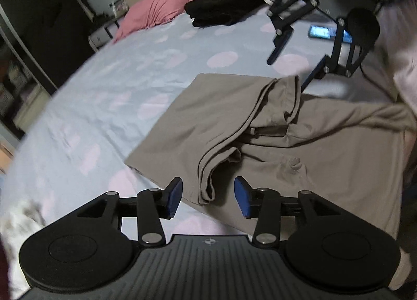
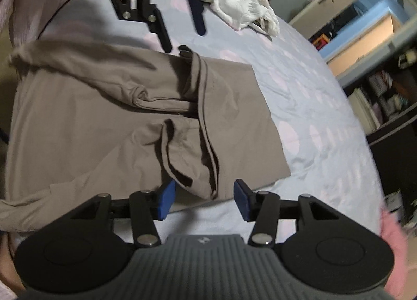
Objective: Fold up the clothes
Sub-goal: 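Grasp the folded shirt with both tools, press the fold, open the right tool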
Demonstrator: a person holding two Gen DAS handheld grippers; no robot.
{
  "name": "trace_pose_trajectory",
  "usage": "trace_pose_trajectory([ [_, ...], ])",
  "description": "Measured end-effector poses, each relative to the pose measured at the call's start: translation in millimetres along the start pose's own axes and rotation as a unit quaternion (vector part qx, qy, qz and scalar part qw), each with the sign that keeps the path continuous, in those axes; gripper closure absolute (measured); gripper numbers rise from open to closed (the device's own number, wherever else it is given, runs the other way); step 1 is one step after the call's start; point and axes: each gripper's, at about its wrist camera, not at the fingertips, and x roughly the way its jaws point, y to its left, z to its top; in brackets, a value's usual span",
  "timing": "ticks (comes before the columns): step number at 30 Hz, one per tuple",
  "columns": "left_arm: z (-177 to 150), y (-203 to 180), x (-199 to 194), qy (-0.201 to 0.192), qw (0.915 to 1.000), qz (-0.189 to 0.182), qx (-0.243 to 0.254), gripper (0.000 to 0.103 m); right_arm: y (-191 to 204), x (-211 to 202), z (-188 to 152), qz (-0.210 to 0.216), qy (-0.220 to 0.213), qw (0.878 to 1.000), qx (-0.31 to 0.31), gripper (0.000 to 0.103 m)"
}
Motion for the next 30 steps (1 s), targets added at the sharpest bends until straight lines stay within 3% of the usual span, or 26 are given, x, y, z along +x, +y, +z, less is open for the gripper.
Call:
trace_pose_trajectory([
  [4, 7, -26, 8, 0.012, 0.9952, 0.048, 0.084, 0.061, 17, 11, 9, -0.020, 0.021, 0.998, -0.048, 0.048],
  [8, 8, -50, 28, 0.026, 0.9812, 0.089, 0.169, 0.061, 25, 20, 18, -0.020, 0.031, 0.997, -0.069, 0.047],
  [11, 4, -64, 47, 0.035, 0.9666, 0.112, 0.228, 0.061, 24, 27, 25, -0.029, 0.027, 0.997, -0.064, 0.047],
  [14, 3, -69, 60, 0.026, 0.9601, 0.131, 0.246, 0.062, 16, 34, 32, -0.029, 0.016, 0.999, -0.033, 0.050],
  [17, 13, -67, 66, 0.013, 0.9641, 0.127, 0.233, 0.074, 5, 38, 39, -0.008, 0.012, 1.000, 0.001, 0.087],
  [18, 17, -65, 66, 0.011, 0.9675, 0.119, 0.223, 0.081, 1, 38, 41, -0.003, 0.014, 1.000, 0.010, 0.090],
  [20, 25, -60, 65, 0.008, 0.9743, 0.104, 0.200, 0.092, -10, 35, 43, 0.006, 0.010, 0.999, 0.041, 0.093],
  [24, 37, -35, 46, -0.013, 0.9935, 0.068, 0.090, 0.095, -30, 28, 34, 0.041, 0.001, 0.990, 0.132, 0.092],
  [26, 35, -34, 44, -0.005, 0.9944, 0.051, 0.092, 0.095, -31, 31, 29, 0.064, 0.004, 0.986, 0.154, 0.091],
  [30, 27, -42, 49, 0.023, 0.9924, 0.033, 0.117, 0.095, -23, 34, 23, 0.081, 0.016, 0.984, 0.158, 0.079],
])
